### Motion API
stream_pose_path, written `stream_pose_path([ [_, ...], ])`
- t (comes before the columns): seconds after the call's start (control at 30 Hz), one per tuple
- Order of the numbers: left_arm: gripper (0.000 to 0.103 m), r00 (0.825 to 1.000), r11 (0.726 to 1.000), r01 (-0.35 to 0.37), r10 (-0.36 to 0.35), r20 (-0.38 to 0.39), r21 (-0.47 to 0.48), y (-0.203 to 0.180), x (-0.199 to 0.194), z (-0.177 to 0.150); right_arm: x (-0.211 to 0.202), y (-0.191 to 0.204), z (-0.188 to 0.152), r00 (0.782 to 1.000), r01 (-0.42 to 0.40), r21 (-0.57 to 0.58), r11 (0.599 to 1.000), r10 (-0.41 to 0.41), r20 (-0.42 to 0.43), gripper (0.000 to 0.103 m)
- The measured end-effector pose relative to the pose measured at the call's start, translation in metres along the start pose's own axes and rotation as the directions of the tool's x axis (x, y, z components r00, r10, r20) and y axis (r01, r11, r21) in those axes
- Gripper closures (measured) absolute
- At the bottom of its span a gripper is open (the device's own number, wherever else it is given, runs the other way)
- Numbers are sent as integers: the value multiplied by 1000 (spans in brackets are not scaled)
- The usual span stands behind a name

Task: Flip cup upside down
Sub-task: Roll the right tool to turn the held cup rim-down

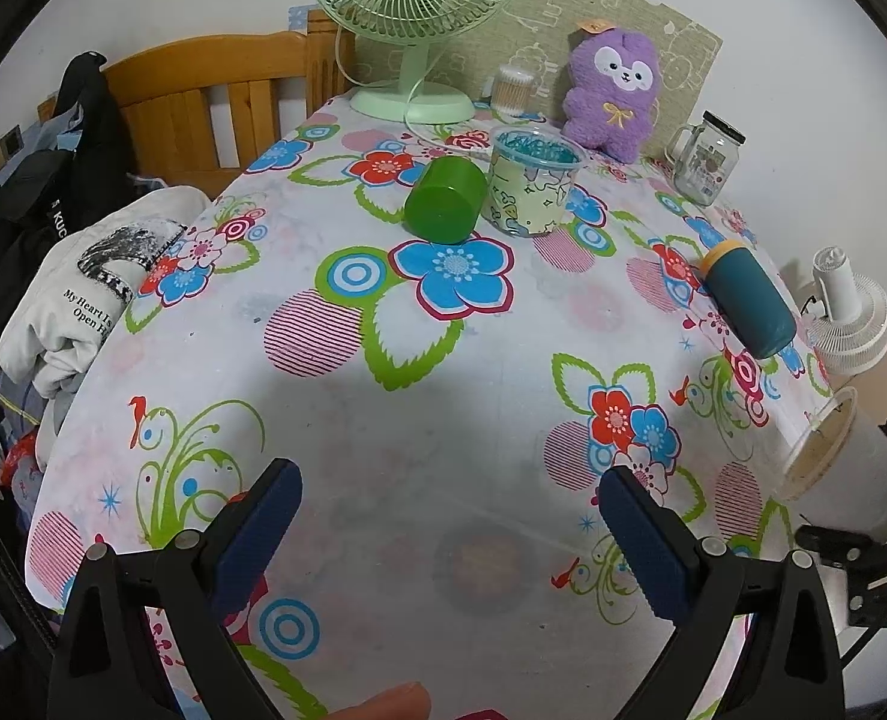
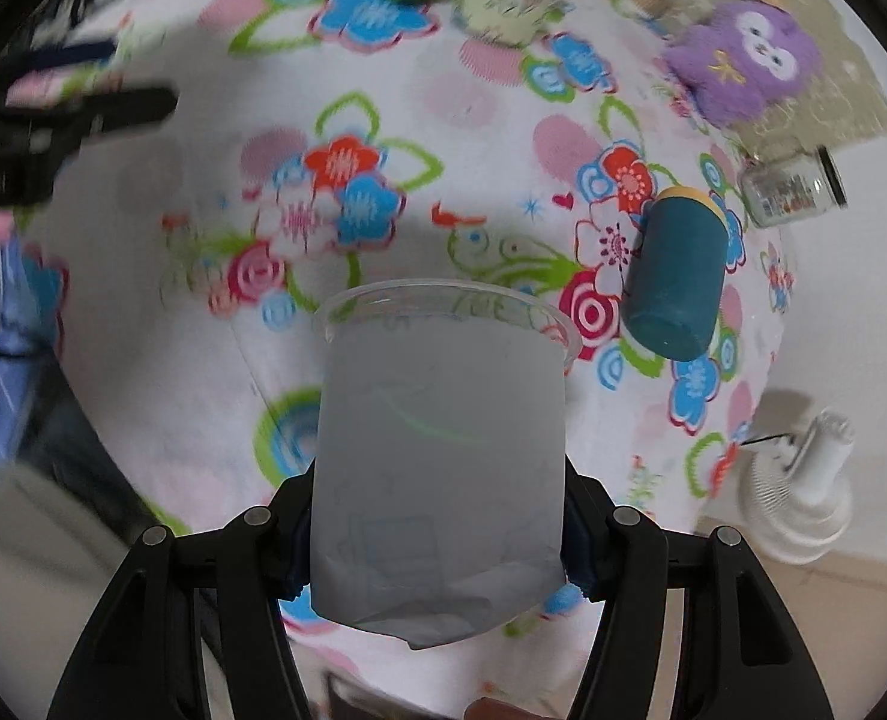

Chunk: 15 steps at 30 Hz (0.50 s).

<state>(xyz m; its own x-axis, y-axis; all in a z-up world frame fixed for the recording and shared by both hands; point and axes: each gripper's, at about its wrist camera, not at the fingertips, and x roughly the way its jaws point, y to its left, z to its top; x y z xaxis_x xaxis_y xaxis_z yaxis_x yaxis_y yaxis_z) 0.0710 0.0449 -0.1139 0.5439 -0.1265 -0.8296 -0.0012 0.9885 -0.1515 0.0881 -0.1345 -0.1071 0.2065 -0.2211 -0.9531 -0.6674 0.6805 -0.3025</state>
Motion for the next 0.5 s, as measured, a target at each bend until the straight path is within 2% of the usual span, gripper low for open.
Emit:
stream_pose_path([
  [0.1,3,1000,1000,2,-2,-1,2,-1,1,0,5,4,-1,995,19,-104,994,-30,-96,38],
  [0.17,3,1000,1000,3,-3,-1,3,-2,1,1,12,8,-3,983,39,-190,981,-72,-170,38],
  [0.27,3,1000,1000,3,-3,-2,3,-3,2,1,24,12,-8,954,61,-303,951,-145,-263,38],
  [0.37,3,1000,1000,2,-2,-6,0,-3,3,1,38,16,-12,921,45,-387,921,-188,-342,38],
  [0.4,3,1000,1000,1,-1,-8,0,-3,4,1,45,18,-14,904,35,-423,905,-209,-374,38],
  [0.5,3,1000,1000,-10,10,-7,3,-1,3,1,57,21,-17,872,14,-483,876,-247,-423,38],
])
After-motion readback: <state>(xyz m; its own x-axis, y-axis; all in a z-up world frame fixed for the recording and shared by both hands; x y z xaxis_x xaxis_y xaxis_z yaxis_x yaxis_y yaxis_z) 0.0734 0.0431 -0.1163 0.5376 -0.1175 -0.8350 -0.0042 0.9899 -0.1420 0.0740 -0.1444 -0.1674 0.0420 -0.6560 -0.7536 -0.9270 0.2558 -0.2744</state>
